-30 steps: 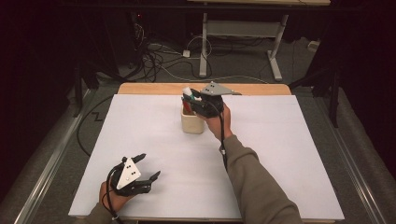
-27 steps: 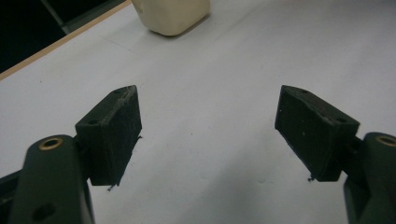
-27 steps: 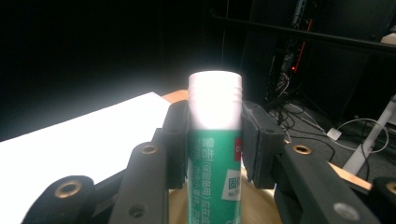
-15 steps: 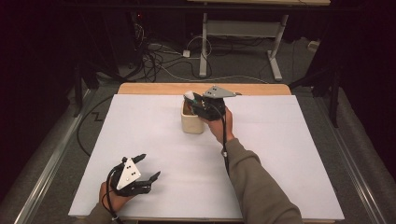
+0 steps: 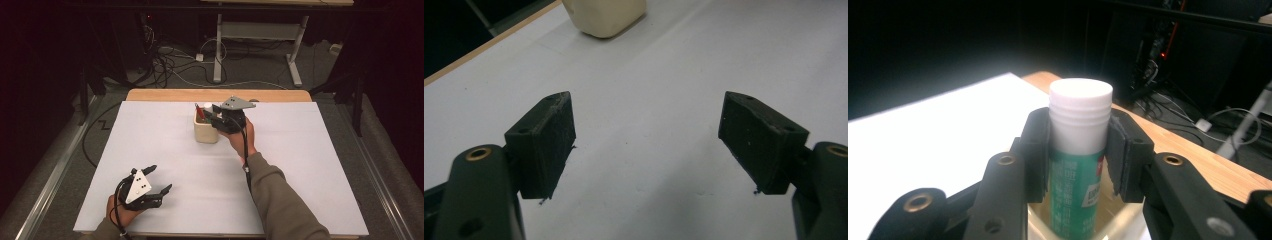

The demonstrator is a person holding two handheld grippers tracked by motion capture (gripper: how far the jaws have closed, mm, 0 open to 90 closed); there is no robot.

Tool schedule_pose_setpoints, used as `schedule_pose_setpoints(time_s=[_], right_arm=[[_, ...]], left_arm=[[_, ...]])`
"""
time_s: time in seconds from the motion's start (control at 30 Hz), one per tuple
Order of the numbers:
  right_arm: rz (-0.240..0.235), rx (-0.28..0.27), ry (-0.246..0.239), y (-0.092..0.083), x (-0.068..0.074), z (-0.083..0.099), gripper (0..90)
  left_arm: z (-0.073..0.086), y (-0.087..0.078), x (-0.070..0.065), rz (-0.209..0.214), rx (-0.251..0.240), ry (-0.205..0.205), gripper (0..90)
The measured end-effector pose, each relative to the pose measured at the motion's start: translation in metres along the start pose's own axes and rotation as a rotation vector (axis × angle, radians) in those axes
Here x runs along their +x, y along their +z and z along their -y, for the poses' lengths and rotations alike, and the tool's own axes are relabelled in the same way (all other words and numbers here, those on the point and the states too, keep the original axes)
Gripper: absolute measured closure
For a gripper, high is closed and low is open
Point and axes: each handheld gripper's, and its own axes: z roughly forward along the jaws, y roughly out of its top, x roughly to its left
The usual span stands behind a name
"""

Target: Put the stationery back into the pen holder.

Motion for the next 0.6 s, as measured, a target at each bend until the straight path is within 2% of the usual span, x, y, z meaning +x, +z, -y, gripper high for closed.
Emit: schedule_pose_setpoints(time_s=[0.23,0.6], right_arm=[[0.002,-0.014,0.002,-0.008,0.001,0.000,61.6],[0.026,-0.011,-0.044,-0.028,0.007,-0.004,58.1]], left_arm=[[-0.001,0.000,-0.001,-0.001,0.000,0.006,22.1],[-0.002,-0.001,-0.003,-0.004,-0.002,0.010,22.1]])
